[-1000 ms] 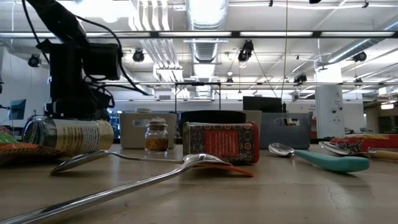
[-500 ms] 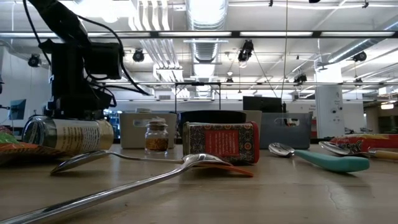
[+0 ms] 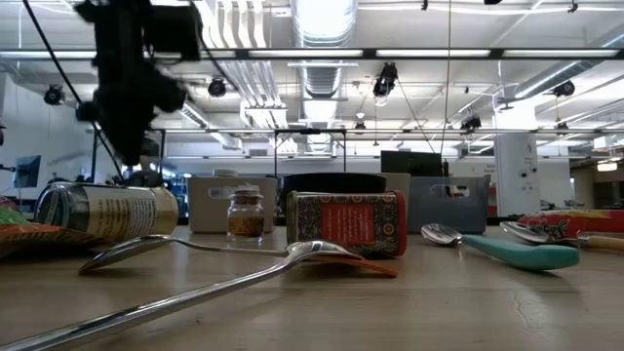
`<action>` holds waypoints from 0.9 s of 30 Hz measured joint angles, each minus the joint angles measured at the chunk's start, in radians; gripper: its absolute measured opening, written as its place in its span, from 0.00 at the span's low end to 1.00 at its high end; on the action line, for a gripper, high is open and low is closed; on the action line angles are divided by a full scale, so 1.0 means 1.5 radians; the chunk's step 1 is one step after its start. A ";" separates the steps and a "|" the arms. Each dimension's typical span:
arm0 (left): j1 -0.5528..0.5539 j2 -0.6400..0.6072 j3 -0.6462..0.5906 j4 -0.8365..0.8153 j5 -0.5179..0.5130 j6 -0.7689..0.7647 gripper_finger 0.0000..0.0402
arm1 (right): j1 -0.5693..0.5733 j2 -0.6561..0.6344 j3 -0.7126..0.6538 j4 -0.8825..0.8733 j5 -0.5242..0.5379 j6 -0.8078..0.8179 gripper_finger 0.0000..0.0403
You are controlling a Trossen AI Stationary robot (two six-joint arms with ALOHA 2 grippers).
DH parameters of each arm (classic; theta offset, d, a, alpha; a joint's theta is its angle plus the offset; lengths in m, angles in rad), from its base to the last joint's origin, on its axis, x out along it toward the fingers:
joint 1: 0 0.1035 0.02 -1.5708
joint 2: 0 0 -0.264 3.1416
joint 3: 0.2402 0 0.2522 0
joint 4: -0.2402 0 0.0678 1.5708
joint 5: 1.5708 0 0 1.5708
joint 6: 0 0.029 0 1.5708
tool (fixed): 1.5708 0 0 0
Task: Pick & Place Food Item
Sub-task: Put the light blue spoon into the right white bin
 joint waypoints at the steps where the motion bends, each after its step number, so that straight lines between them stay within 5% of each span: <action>1: 0.000 0.001 0.029 -0.017 -0.018 0.012 0.06 | 0.000 0.000 0.000 0.000 0.000 0.000 0.49; 12: 0.000 0.100 0.326 -0.031 -0.138 0.329 0.06 | 0.000 0.001 0.000 -0.001 0.000 0.000 0.49; 27: -0.008 0.300 0.433 0.145 -0.125 0.894 0.06 | 0.000 0.001 0.000 -0.002 0.000 0.005 0.49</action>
